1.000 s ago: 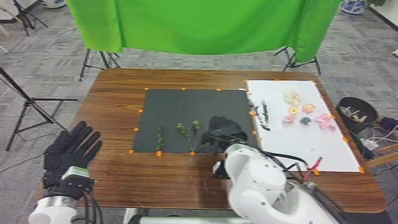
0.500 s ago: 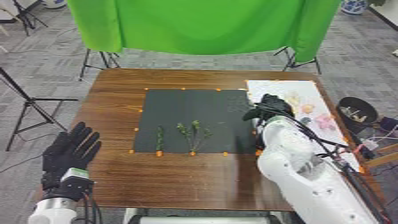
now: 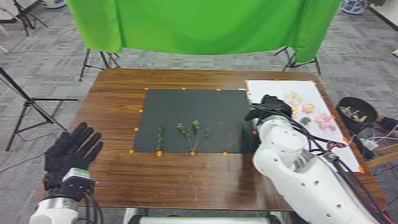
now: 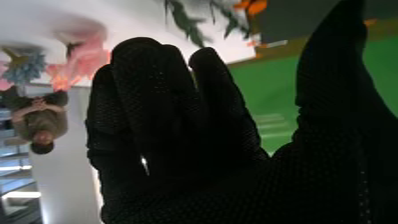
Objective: Arrange flowers
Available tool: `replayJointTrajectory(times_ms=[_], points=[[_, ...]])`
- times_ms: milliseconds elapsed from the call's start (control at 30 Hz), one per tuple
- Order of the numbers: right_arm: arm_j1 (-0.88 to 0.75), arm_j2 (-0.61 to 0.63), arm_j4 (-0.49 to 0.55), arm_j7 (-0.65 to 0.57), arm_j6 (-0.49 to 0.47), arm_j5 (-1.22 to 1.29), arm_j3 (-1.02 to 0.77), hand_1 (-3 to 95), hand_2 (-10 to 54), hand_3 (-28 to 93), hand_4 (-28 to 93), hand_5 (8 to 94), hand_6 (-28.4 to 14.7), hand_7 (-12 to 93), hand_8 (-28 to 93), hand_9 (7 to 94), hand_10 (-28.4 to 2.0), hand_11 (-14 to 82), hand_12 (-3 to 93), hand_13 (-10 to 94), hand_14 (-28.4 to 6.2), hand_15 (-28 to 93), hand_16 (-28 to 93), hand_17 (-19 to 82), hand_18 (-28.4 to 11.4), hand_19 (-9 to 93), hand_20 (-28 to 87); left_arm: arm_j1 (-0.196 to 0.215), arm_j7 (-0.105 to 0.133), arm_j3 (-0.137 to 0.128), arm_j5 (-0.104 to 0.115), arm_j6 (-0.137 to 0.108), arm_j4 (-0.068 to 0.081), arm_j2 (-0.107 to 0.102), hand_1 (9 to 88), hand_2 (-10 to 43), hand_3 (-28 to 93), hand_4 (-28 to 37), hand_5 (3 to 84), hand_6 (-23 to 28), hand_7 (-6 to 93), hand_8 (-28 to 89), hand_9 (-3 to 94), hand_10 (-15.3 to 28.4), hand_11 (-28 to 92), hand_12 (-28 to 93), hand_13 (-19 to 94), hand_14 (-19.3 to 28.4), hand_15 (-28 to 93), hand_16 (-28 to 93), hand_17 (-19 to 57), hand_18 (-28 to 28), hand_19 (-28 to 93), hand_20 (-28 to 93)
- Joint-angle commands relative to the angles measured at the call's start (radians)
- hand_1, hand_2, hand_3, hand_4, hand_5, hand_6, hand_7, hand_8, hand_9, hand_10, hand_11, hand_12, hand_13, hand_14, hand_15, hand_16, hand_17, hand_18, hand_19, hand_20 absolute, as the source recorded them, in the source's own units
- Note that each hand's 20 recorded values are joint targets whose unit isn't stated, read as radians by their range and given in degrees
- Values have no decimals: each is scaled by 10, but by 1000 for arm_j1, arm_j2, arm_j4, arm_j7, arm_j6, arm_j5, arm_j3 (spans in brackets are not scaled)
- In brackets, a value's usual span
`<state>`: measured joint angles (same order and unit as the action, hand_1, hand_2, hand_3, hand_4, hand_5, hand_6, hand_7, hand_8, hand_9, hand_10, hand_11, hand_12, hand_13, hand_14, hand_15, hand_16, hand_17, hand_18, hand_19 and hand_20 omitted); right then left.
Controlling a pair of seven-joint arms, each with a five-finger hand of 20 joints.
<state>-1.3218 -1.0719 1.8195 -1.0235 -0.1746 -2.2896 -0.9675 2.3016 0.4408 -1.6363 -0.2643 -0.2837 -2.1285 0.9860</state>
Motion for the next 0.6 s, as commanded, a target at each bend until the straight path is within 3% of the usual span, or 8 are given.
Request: replayJointTrajectory(times_ms=[33, 267, 367, 400, 433, 500, 600], points=[[25, -2, -76, -11, -8, 2, 9, 377, -95, 725, -281, 600, -119, 96, -91, 623, -223, 136, 152, 661, -164, 659, 143, 289, -284, 846, 273, -10, -27, 9, -9, 29, -1, 14, 280, 179, 732, -282, 414, 98, 179, -92, 318, 158, 262, 103, 237, 166, 402, -89, -67, 144, 373, 80], [45, -10, -136, 3, -72, 64, 11, 404, -95, 736, -281, 595, -117, 88, -89, 606, -217, 125, 147, 648, -160, 596, 141, 286, -284, 844, 269, -10, -29, 9, -11, 27, 1, 16, 280, 179, 732, -282, 413, 98, 178, -91, 317, 158, 261, 103, 236, 165, 400, -89, -68, 144, 372, 80], [28, -21, -137, 19, -134, 107, -12, 470, -95, 761, -280, 643, -84, 158, -99, 615, -201, 131, 149, 645, -155, 561, 162, 285, -275, 841, 266, -16, -33, 14, 1, 19, 2, 16, 280, 179, 731, -283, 412, 98, 177, -91, 316, 158, 261, 104, 235, 165, 400, -88, -68, 144, 372, 80], [24, -27, -145, 18, -129, 117, -15, 505, -95, 753, -281, 649, -71, 228, -57, 618, -193, 135, 152, 647, -138, 527, 214, 285, -269, 840, 268, -18, -34, 20, 11, 17, 0, 17, 280, 179, 732, -282, 412, 98, 177, -91, 316, 158, 261, 104, 235, 165, 400, -87, -68, 144, 372, 80], [18, -30, -152, 16, -123, 115, -14, 536, -95, 737, -282, 632, -61, 309, 13, 620, -187, 139, 153, 647, -123, 498, 252, 286, -264, 838, 270, -20, -37, 23, 23, 32, 2, 19, 280, 179, 732, -282, 413, 98, 177, -91, 317, 158, 261, 104, 235, 165, 400, -87, -68, 144, 372, 80], [6, -33, -165, 18, -100, 111, -10, 603, -95, 694, -282, 569, -36, 548, 69, 627, -173, 152, 157, 661, -92, 441, 305, 297, -251, 838, 278, -26, -45, 29, 18, 33, 3, 24, 282, 179, 731, -282, 413, 98, 177, -91, 317, 157, 263, 104, 235, 166, 402, -87, -68, 144, 373, 80], [1, -29, -186, 25, -66, 108, 11, 633, -95, 683, -283, 558, -22, 694, 100, 656, -163, 159, 160, 691, -69, 403, 331, 317, -239, 845, 286, -32, -48, 30, 17, 36, 5, 26, 283, 178, 731, -282, 414, 99, 177, -91, 318, 158, 264, 104, 236, 166, 402, -88, -68, 143, 373, 80]])
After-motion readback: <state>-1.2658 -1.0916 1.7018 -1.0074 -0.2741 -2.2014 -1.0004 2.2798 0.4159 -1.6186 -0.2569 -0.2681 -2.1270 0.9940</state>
